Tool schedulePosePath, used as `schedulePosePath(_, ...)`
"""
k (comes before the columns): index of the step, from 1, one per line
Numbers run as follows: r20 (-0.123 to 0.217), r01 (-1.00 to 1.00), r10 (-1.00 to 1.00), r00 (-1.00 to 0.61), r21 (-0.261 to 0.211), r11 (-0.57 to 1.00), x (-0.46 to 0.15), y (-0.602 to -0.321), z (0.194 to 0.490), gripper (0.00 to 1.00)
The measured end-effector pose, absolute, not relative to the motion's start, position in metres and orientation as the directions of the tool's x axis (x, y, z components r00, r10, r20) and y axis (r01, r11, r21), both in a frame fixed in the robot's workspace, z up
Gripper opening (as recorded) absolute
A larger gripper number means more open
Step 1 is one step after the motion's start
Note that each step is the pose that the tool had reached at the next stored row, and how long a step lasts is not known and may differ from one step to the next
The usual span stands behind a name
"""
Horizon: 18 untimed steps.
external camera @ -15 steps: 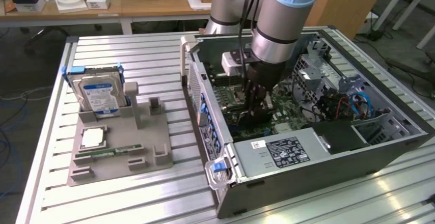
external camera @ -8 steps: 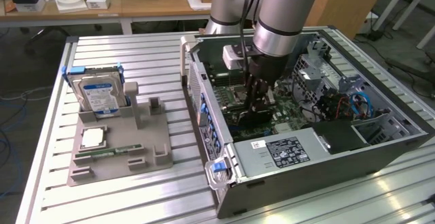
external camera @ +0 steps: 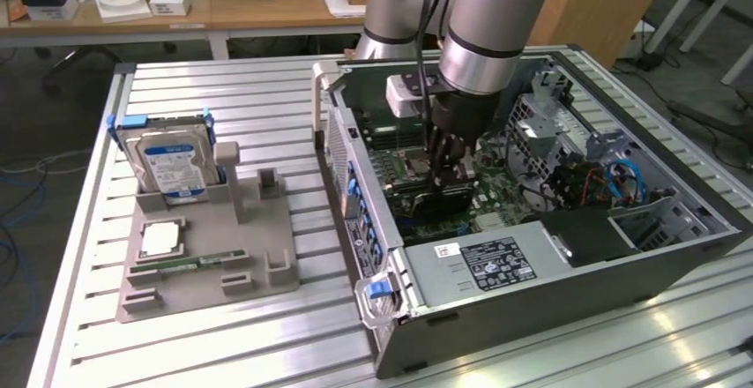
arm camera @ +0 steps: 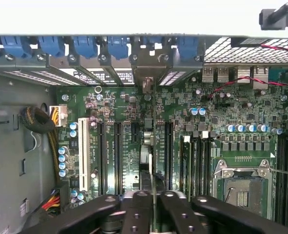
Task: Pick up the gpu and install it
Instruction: 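Insert the gpu into the slot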
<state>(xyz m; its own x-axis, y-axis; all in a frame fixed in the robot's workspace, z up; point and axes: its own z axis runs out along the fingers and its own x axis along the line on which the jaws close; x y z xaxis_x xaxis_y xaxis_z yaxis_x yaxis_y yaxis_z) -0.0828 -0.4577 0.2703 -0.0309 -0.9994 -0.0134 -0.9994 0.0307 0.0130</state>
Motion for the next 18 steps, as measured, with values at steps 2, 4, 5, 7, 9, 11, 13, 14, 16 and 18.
schedulePosePath(2, -0.013, -0.999, -0.999, -0.031, 0.013, 0.031, -0.083, -0.458, 0.27, 0.1)
schedulePosePath(4, -0.013, -0.999, -0.999, -0.031, 0.013, 0.031, -0.083, -0.458, 0.27, 0.1)
schedulePosePath(5, -0.013, -0.999, -0.999, -0.031, 0.013, 0.031, -0.083, -0.458, 0.27, 0.1)
schedulePosePath(7, -0.013, -0.999, -0.999, -0.031, 0.013, 0.031, -0.083, -0.458, 0.27, 0.1)
schedulePosePath(9, -0.013, -0.999, -0.999, -0.031, 0.013, 0.031, -0.085, -0.458, 0.27, 0.1)
schedulePosePath(11, -0.013, -0.999, -0.999, -0.031, 0.013, 0.031, -0.087, -0.458, 0.269, 0.1)
schedulePosePath(13, -0.013, -0.999, -0.999, -0.031, 0.013, 0.031, -0.09, -0.458, 0.269, 0.1)
schedulePosePath(14, -0.013, -0.999, -0.999, -0.031, 0.013, 0.031, -0.092, -0.458, 0.269, 0.1)
schedulePosePath(16, -0.013, -0.999, -0.999, -0.031, 0.013, 0.031, -0.095, -0.458, 0.269, 0.1)
schedulePosePath(18, -0.013, -0.999, -0.999, -0.031, 0.013, 0.031, -0.098, -0.458, 0.269, 0.1)
